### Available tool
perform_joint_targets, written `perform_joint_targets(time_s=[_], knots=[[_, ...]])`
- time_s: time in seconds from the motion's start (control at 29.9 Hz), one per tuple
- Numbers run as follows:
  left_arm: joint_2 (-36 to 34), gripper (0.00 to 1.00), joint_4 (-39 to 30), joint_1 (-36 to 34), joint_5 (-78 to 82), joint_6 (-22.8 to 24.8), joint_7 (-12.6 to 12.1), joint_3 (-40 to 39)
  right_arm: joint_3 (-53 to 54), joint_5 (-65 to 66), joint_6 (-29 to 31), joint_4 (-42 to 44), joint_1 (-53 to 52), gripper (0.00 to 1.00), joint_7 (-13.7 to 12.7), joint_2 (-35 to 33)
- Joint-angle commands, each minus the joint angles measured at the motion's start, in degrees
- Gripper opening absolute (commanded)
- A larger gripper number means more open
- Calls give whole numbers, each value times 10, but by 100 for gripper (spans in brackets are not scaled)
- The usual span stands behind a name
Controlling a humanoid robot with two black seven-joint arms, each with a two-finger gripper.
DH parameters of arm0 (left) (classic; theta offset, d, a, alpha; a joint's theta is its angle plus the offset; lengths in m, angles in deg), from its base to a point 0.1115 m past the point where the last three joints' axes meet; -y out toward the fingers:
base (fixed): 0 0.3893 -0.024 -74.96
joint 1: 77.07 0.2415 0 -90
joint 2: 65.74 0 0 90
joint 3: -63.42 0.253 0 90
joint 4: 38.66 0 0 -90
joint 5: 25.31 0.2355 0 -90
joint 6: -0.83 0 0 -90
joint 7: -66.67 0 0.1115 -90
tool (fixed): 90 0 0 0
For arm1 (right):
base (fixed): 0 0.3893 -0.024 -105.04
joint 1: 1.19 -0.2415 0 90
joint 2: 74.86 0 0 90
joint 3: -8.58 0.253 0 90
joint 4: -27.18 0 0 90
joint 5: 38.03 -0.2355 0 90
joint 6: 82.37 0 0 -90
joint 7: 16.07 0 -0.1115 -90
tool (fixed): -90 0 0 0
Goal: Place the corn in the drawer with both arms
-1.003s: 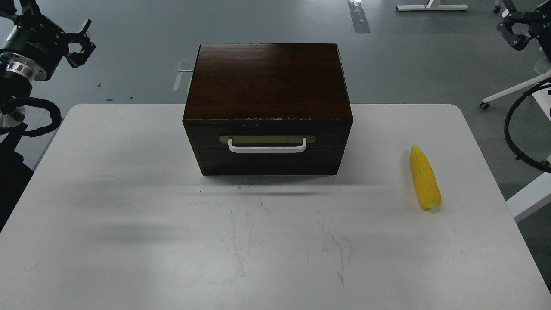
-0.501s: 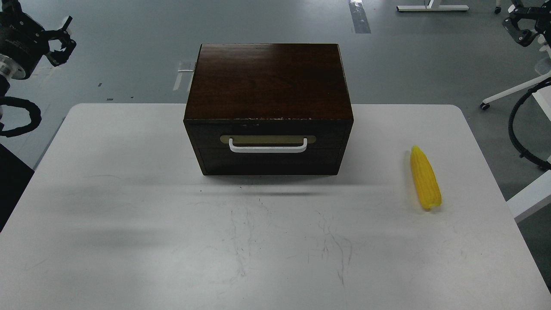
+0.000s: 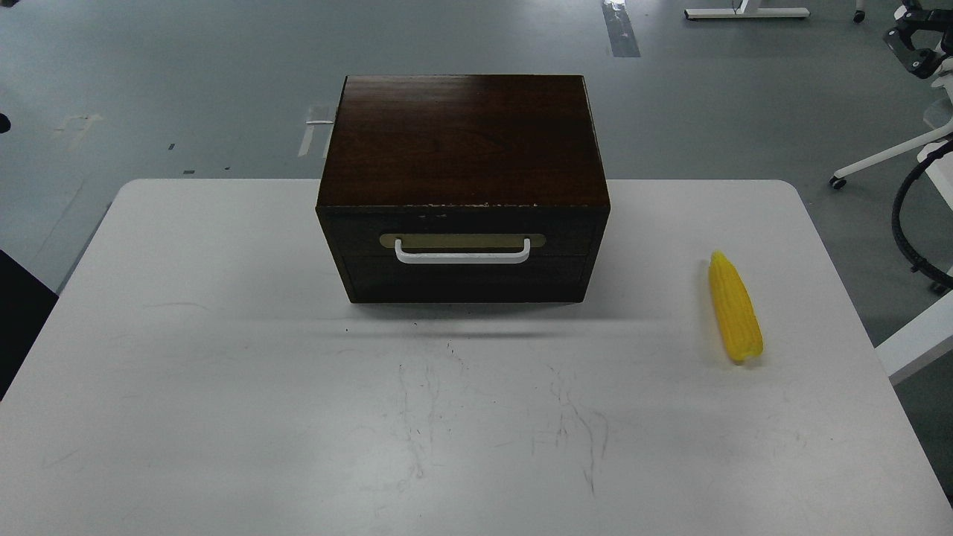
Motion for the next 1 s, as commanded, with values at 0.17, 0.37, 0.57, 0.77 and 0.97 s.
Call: perform_joint_targets(time_s=[0.17, 0.37, 0.57, 0.77, 0.97], knots=[[45, 83, -191, -63, 265, 0, 3, 0, -1, 0, 0, 2, 3, 100, -3, -3], [72, 84, -282, -65, 410, 0, 8, 10, 0, 0, 0, 3, 3, 100, -3, -4], [120, 84, -335, -139, 534, 0, 9, 116, 1, 0, 0, 11, 4, 100, -3, -8], [182, 84, -339, -177, 583, 0, 27, 216, 2, 0, 0, 10, 3, 100, -1, -8], [228, 84, -336, -177, 701, 0, 49, 242, 5, 0, 0, 16, 3, 100, 0, -12]])
